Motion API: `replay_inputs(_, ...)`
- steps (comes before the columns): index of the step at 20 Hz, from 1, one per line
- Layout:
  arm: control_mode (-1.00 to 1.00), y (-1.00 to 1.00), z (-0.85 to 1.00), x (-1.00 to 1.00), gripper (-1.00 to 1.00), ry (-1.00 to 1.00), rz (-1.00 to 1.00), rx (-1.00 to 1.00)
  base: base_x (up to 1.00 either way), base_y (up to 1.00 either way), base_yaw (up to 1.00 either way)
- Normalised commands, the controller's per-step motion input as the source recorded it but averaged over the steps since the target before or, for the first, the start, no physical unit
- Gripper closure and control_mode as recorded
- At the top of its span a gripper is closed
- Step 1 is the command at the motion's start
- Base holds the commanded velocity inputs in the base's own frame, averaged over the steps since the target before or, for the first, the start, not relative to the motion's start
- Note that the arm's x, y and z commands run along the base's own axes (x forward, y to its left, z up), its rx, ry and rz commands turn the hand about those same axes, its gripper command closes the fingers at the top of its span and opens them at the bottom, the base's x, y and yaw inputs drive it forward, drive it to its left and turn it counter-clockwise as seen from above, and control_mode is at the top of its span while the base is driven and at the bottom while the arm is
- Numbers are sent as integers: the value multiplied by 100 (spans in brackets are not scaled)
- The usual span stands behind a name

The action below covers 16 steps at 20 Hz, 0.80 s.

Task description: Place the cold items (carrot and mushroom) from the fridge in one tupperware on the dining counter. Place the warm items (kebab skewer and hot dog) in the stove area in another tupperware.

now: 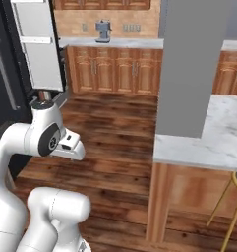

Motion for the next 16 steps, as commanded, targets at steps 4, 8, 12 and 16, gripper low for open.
replay_inputs(4,100,0,0,0,-100,0,0,0,72,21,-6)
replay_inputs(8,100,0,0,0,-100,0,0,0,76,34,-4)
replay_inputs(12,100,0,0,0,-100,0,0,0,83,40,-4)
replay_inputs(16,100,0,0,0,-100,0,0,0,74,44,-6)
